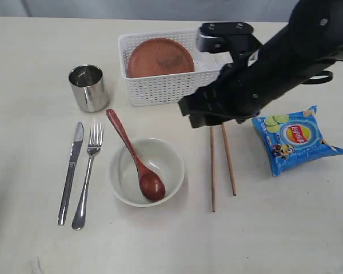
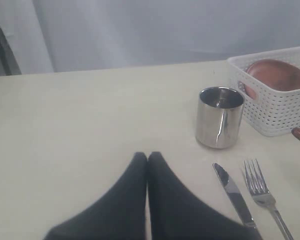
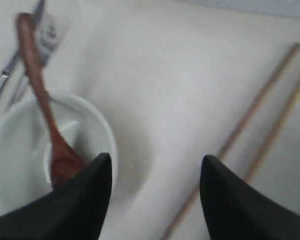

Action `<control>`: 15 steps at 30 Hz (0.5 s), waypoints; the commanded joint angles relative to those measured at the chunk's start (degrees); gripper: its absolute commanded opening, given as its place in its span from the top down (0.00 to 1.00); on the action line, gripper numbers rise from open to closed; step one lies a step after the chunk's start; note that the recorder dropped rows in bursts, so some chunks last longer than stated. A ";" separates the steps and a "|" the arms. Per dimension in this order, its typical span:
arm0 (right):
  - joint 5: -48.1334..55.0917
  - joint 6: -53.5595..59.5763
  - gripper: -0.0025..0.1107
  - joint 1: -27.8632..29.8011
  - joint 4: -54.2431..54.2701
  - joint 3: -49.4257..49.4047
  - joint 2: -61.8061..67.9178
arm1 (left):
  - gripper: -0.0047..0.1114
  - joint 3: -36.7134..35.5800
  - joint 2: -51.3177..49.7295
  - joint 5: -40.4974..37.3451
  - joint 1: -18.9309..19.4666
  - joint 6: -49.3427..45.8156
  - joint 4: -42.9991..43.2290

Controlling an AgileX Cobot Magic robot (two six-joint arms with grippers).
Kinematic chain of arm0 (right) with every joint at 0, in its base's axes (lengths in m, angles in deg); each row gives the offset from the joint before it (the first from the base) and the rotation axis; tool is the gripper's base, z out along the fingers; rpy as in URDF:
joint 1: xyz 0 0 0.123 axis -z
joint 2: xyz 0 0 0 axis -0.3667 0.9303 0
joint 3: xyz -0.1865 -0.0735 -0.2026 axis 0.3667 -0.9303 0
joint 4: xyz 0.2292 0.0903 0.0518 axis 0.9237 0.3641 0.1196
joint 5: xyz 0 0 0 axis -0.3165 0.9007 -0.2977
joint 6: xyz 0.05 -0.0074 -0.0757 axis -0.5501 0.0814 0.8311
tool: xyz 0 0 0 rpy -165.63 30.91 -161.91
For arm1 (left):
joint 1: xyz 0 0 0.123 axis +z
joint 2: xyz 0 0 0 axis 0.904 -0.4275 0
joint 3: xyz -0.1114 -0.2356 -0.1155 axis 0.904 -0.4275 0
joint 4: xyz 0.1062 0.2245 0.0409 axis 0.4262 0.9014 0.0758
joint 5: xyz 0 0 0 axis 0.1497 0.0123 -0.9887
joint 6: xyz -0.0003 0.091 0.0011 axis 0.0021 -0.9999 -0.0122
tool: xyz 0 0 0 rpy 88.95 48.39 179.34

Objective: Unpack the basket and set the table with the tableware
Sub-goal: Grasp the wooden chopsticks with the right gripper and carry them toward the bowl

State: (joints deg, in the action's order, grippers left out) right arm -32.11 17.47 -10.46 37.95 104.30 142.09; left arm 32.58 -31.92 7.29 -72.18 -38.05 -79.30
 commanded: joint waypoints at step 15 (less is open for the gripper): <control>-5.40 -4.43 0.52 5.71 -9.26 -1.88 15.54 | 0.96 -0.23 0.21 0.04 0.08 0.03 -0.14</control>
State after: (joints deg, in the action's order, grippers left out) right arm -36.13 14.34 -5.15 31.15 102.45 156.21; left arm 32.58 -31.92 7.29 -72.18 -38.05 -79.30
